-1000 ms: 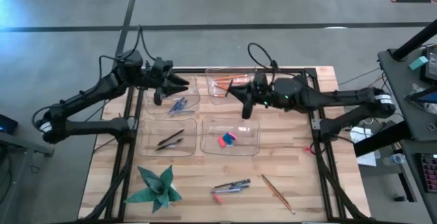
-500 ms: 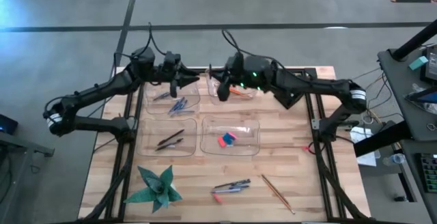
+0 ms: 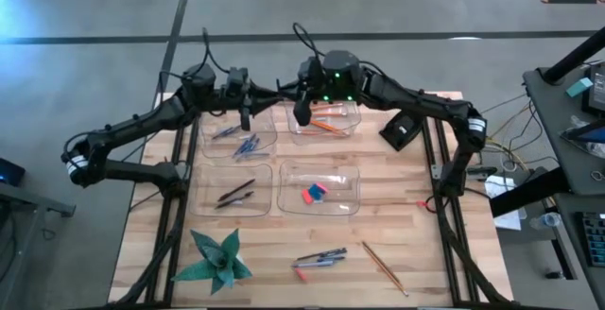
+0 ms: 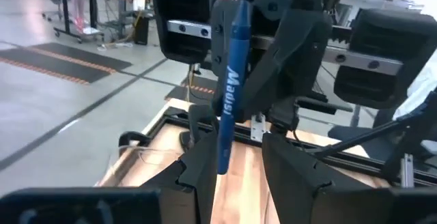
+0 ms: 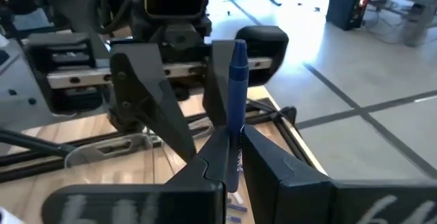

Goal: Sort crayons/erasers/pens/pencils in bins
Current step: Put the blue crayon into the top left transparent bin

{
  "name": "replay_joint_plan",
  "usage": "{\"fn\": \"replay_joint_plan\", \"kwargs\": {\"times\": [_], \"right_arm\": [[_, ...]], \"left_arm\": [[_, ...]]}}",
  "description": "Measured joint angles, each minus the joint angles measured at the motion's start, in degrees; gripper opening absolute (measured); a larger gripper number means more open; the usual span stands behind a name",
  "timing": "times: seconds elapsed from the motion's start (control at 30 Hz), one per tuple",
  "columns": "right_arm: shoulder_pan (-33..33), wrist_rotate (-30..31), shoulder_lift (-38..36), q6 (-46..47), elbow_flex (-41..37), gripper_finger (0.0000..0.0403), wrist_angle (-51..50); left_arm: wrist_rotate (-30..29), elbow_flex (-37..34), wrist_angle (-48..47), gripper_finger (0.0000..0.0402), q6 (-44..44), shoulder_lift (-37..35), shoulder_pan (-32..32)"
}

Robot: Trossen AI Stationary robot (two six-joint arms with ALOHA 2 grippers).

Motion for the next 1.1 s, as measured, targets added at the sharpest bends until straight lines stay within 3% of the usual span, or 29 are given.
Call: {"fn": "replay_joint_plan", "kwargs": {"times": [0.53,0.67,0.8,1.1], "right_arm": [[2.3,-0.8,3.0,-0.2,4.9,0.0022,0.5],[2.3,-0.8,3.2,0.0,5.2,0.0022,0.5],[2.3,-0.8,3.2,-0.5,5.2,0.0022,0.4],[2.4,-0.9,3.2,0.9,5.7,0.0037,-1.9]], "left_arm": [[0.2,0.3,-0.2,0.01,4.0,0.0,0.0],[1.3,0.4,-0.2,0.0072,4.0,0.0,0.0],[2.8,0.4,-0.3,0.0018,4.1,0.0,0.0],[4.6,0.3,-0.6,0.0014,3.9,0.0,0.0]]}}
